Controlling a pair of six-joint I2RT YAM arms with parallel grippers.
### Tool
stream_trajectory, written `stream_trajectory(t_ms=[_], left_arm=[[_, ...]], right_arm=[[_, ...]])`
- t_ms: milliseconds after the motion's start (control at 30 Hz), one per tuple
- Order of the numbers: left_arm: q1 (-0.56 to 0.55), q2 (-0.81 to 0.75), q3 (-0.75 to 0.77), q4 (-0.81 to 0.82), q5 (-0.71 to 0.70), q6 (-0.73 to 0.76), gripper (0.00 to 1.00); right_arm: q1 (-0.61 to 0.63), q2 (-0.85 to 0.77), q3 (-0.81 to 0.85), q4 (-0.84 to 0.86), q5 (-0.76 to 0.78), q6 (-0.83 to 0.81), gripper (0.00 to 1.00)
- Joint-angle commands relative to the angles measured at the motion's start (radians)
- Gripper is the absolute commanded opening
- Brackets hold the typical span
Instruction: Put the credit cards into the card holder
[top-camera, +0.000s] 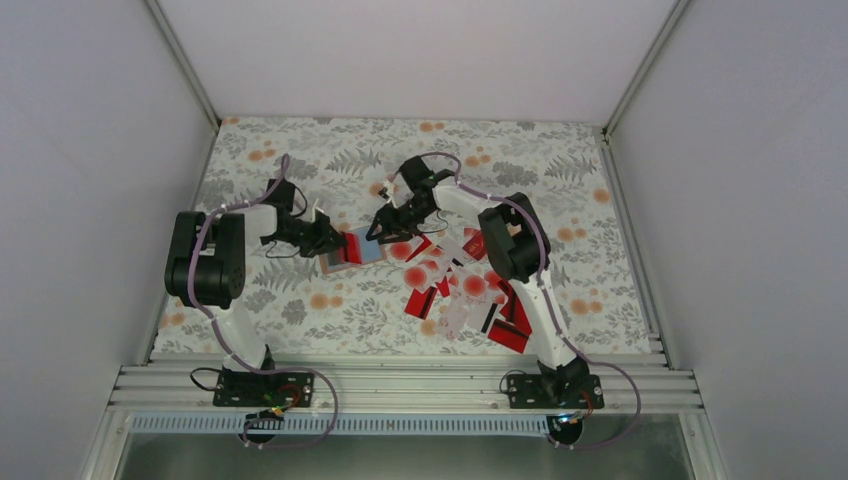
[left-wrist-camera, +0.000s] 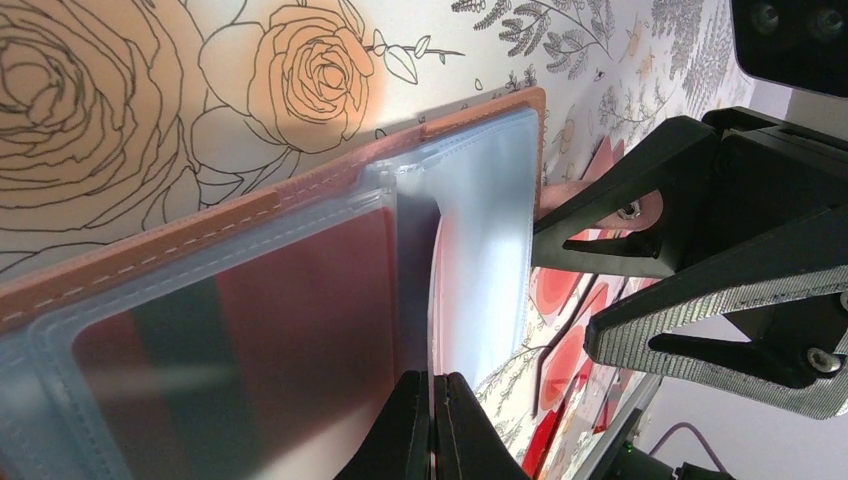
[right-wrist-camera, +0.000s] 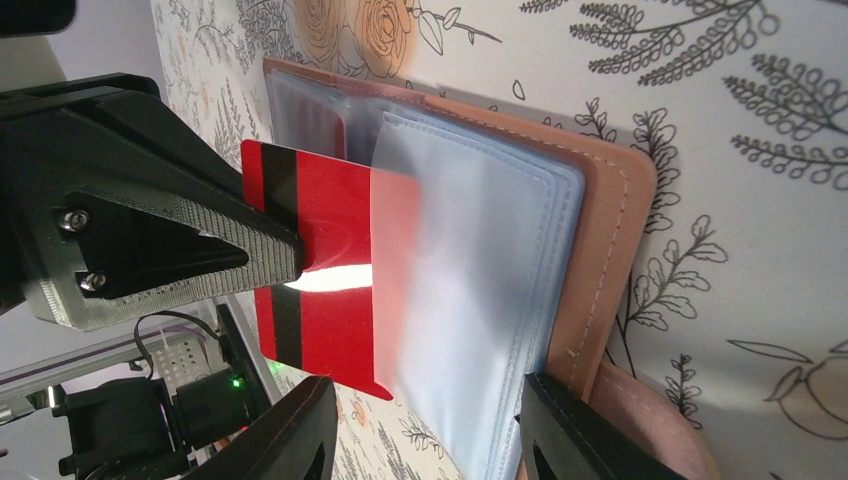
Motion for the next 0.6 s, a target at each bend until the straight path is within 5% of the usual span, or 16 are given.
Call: stream_trajectory(t_ms=[0,567], left_arm=[[0.002,-0.011,-0.028,0.063,0.012,-0.028,0.02],[0.002,-0.032,-0.056,0.123,-0.003,-0.061,0.03]], right_arm=[[0.006,-0.005,-0.036,-0.015,0.034,0.009,0.47],[0.008,-0.015,-0.064,-0.011,0.034,0.004,0.47]])
